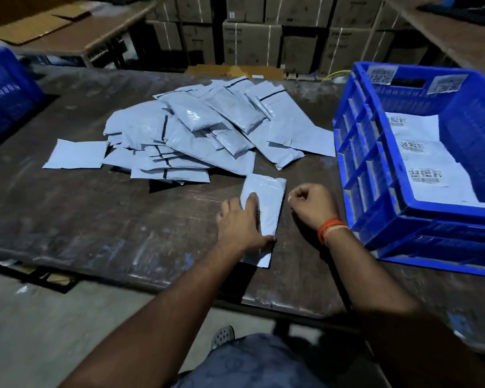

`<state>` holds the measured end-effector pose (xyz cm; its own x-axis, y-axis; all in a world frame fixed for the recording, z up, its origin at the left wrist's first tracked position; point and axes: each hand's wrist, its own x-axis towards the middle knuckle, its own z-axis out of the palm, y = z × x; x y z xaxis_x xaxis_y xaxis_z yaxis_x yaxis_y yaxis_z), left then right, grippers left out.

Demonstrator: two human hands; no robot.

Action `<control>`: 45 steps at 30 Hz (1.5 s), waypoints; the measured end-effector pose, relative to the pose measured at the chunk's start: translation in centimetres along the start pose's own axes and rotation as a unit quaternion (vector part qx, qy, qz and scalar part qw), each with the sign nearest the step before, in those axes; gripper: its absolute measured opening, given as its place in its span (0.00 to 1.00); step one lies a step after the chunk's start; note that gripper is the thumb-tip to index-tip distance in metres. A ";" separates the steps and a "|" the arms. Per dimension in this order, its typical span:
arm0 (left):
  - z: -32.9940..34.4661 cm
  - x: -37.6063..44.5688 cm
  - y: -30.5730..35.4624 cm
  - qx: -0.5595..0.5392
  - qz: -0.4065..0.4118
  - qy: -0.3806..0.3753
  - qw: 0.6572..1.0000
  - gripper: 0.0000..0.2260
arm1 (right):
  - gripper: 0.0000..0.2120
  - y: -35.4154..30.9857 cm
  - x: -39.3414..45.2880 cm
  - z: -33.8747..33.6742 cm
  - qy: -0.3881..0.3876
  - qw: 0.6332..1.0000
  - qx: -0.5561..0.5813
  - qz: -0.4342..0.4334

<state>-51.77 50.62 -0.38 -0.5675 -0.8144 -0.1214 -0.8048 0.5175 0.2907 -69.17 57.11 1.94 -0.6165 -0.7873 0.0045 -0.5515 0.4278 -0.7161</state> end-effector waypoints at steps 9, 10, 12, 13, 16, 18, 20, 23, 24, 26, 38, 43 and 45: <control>-1.6 2.1 -4.5 -0.015 0.212 -0.132 0.968 0.37 | 0.13 2.7 -1.2 2.2 0.053 0.989 -0.099 -0.098; -1.6 2.3 -4.8 -0.031 0.219 -0.145 0.964 0.37 | 0.17 3.3 -1.4 2.6 0.047 0.986 -0.127 -0.101; -1.6 2.2 -5.0 -0.093 0.209 -0.160 0.960 0.36 | 0.23 4.4 -1.9 3.2 -0.001 0.981 -0.170 -0.091; -1.3 2.0 -5.1 -0.128 0.193 -0.155 0.961 0.36 | 0.24 4.8 -2.3 3.4 -0.021 0.978 -0.190 -0.085; 0.3 0.9 -5.1 -0.138 0.169 -0.090 0.972 0.34 | 0.27 5.7 -3.7 4.0 -0.018 0.967 -0.241 -0.083; 1.5 0.2 -5.1 -0.081 0.178 -0.043 0.980 0.31 | 0.31 5.7 -4.5 4.1 -0.005 0.959 -0.272 -0.084; 2.1 0.0 -4.8 -0.058 0.156 0.003 0.986 0.29 | 0.31 5.3 -5.0 4.1 0.016 0.954 -0.290 -0.071; 1.8 0.4 -4.1 -0.020 0.120 0.095 0.988 0.29 | 0.28 3.2 -5.9 4.4 0.053 0.950 -0.283 -0.117; 1.7 0.5 -3.9 0.001 0.124 0.115 0.986 0.28 | 0.28 2.4 -6.2 4.8 0.049 0.946 -0.284 -0.146; 1.7 0.5 -3.6 0.026 0.142 0.125 0.982 0.28 | 0.29 1.0 -6.4 6.1 0.027 0.940 -0.290 -0.178; 3.1 0.1 -7.2 0.058 0.107 0.068 0.990 0.24 | 0.29 2.3 -5.5 7.6 -0.037 0.931 -0.334 -0.144; 2.8 0.1 -8.8 0.057 0.086 0.060 0.993 0.25 | 0.32 3.1 -5.9 7.0 -0.030 0.945 -0.310 -0.096; 2.7 0.0 -9.2 0.062 0.081 0.056 0.993 0.25 | 0.34 3.3 -5.9 6.8 -0.031 0.947 -0.308 -0.083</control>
<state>-44.89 46.55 -5.66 -0.6738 -0.7384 0.0263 -0.7239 0.6668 0.1771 -63.57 60.20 -5.20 -0.4682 -0.8832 0.0262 -0.8733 0.4580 -0.1664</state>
